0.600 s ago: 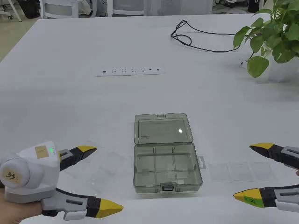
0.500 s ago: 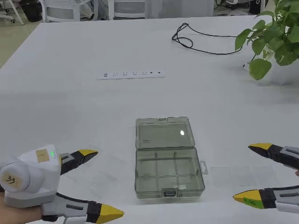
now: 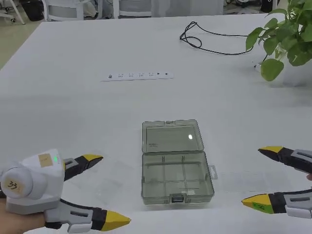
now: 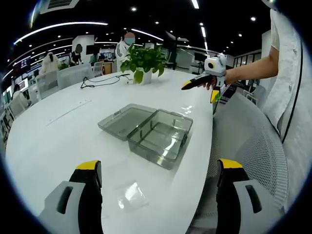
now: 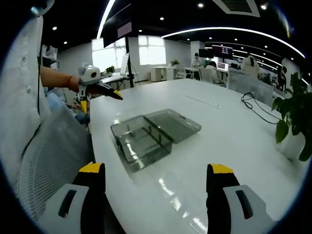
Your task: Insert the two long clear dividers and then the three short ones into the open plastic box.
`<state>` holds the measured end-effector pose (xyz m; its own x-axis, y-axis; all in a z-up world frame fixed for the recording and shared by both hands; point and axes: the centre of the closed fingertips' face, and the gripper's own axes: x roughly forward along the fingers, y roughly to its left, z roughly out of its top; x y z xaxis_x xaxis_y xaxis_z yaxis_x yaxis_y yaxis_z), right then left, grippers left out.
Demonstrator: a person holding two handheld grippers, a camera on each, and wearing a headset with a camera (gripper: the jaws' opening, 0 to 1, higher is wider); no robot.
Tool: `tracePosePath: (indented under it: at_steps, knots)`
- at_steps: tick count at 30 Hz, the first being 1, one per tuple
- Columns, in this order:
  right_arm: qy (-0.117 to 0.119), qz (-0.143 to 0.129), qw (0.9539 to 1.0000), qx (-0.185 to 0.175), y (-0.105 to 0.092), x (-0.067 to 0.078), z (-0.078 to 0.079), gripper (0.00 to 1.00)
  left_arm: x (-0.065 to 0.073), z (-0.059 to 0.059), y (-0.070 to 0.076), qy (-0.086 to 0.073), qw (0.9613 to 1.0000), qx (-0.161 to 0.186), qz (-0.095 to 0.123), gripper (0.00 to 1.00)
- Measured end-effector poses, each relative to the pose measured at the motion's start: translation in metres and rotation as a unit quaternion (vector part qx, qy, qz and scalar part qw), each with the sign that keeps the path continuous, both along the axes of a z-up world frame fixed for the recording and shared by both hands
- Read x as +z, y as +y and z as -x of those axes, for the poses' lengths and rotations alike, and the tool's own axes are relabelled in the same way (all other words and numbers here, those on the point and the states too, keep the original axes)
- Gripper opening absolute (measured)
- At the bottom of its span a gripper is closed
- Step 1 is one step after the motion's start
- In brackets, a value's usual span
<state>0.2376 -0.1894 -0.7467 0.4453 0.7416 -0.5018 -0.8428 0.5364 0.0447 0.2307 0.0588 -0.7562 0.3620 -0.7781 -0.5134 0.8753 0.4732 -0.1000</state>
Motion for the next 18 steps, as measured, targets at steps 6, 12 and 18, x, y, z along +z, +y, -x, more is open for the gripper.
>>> tracePosePath:
  at_steps: [6,12,18]
  knots:
    - [0.001,0.001,1.0,-0.001,-0.0006,-0.0008,0.0007,0.86,-0.0022,0.0003,0.0006,0.001,1.0,-0.001,-0.001,1.0]
    - [-0.001,0.0,1.0,-0.001,0.0,0.0005,0.0,0.86,-0.0021,0.0003,0.0007,0.002,1.0,-0.001,-0.001,1.0]
    - [-0.002,-0.001,1.0,0.0,0.0012,0.0011,-0.0005,0.86,-0.0024,-0.0003,0.0005,0.002,1.0,-0.003,-0.002,1.0]
